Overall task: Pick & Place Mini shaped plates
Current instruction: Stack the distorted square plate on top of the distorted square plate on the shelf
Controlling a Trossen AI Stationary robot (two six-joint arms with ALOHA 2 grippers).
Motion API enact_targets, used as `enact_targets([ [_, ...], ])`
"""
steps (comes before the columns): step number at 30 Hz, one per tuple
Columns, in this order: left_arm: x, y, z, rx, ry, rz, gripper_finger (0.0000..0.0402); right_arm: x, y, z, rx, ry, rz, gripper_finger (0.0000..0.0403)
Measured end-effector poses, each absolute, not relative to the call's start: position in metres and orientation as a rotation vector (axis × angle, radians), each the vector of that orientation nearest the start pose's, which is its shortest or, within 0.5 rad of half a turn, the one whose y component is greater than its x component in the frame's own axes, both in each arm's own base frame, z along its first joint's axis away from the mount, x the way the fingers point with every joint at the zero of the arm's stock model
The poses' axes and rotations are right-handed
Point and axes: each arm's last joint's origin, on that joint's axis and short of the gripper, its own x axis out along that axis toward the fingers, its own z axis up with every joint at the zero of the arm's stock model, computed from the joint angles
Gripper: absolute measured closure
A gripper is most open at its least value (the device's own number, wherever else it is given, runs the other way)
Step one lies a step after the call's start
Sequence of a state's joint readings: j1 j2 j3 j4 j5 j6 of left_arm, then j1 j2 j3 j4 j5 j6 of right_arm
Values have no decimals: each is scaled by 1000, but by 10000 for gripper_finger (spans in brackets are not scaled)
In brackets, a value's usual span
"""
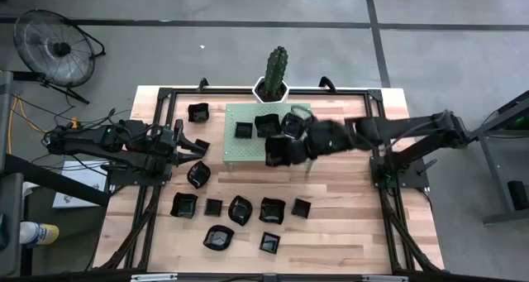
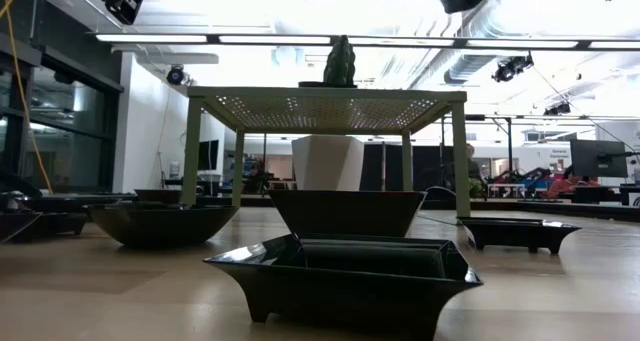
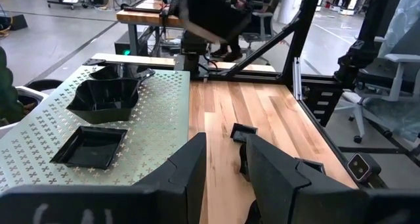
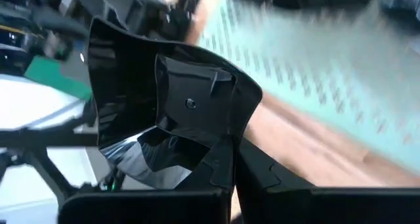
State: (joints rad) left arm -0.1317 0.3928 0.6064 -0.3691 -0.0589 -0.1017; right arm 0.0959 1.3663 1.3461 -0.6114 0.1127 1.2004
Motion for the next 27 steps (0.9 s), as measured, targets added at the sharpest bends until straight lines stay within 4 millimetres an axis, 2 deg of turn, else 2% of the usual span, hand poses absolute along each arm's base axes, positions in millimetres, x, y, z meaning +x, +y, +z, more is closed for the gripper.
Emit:
enact_targets([
  [8, 98, -11, 300, -87, 158, -65, 293, 292, -19, 395, 1045, 469, -393, 403],
  [15, 98, -11, 300, -87, 158, -64, 293, 310, -48, 412, 1010, 471, -367, 403],
  [21, 98, -11, 300, -87, 157, -64, 293, 329, -72, 412, 1002, 569, -387, 403],
  [27, 98, -11, 300, -87, 158, -64, 293, 343, -97, 400, 1027, 680, -444, 403],
])
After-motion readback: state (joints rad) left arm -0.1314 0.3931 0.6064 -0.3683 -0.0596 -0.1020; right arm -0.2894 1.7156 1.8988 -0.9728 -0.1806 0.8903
